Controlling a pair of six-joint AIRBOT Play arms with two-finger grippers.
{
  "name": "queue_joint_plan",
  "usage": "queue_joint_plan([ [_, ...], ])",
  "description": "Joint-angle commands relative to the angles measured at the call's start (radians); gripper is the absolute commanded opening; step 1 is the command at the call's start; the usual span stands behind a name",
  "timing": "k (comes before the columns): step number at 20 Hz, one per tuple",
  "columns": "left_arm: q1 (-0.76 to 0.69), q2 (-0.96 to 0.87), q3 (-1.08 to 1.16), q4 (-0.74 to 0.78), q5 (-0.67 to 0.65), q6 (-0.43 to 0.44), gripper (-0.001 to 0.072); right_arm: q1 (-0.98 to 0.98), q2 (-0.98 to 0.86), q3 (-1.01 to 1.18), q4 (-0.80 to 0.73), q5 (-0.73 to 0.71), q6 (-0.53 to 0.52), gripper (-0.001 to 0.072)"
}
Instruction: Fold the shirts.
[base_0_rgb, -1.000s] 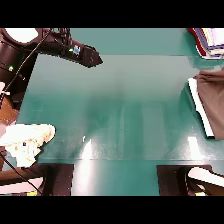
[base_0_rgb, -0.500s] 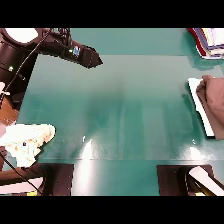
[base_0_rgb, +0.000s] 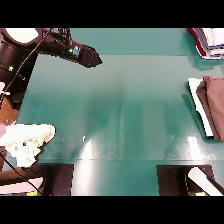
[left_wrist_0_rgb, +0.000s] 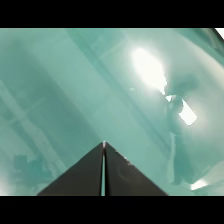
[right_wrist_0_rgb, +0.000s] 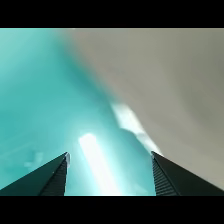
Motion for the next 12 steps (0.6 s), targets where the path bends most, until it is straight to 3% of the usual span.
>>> queue_joint_plan([
  [1,0.000,0.000,0.000,0.003,0.008,0.000,0.0023,0.262,0.001,0.097,0.089,-0.070,-0.001,0.0549],
  [6,0.000,0.000,0.000,0.003,0.008,0.000,0.0023,0.544,0.001,0.134,0.090,-0.180,-0.001,0.0017],
  [12,0.000,0.000,0.000,0.003,0.008,0.000,0.0023,0.606,0.001,0.134,0.090,-0.182,-0.001,0.0016],
])
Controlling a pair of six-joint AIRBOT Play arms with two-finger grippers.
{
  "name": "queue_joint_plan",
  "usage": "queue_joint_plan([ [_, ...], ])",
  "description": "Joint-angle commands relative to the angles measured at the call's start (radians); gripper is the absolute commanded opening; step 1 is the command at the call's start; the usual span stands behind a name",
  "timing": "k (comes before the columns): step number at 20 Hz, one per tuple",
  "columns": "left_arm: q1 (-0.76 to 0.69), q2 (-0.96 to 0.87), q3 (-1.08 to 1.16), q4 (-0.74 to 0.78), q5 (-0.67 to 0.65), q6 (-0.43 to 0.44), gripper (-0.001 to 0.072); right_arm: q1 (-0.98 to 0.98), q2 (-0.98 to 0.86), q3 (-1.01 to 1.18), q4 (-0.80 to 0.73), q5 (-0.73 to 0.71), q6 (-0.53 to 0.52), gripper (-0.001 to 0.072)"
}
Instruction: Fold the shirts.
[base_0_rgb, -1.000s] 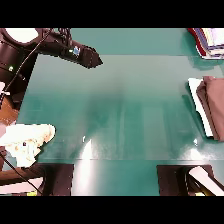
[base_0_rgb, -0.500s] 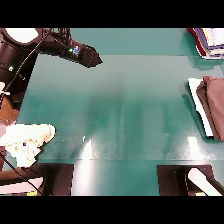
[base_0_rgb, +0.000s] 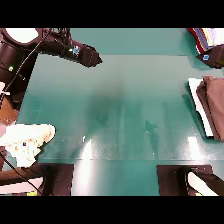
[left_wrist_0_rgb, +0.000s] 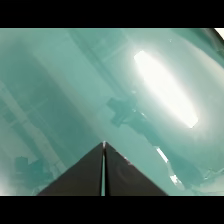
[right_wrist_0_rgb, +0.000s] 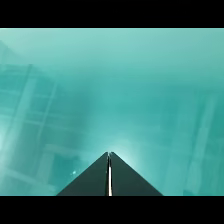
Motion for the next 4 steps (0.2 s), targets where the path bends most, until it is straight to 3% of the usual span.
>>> queue_joint_plan([
  [1,0.000,0.000,0.000,0.000,0.000,0.000,0.0024,0.035,0.000,0.004,0.004,-0.012,0.000,0.0016],
  [4,0.000,0.000,0.000,0.000,0.000,0.000,0.0023,0.035,0.000,0.004,0.005,-0.010,0.000,0.0017],
])
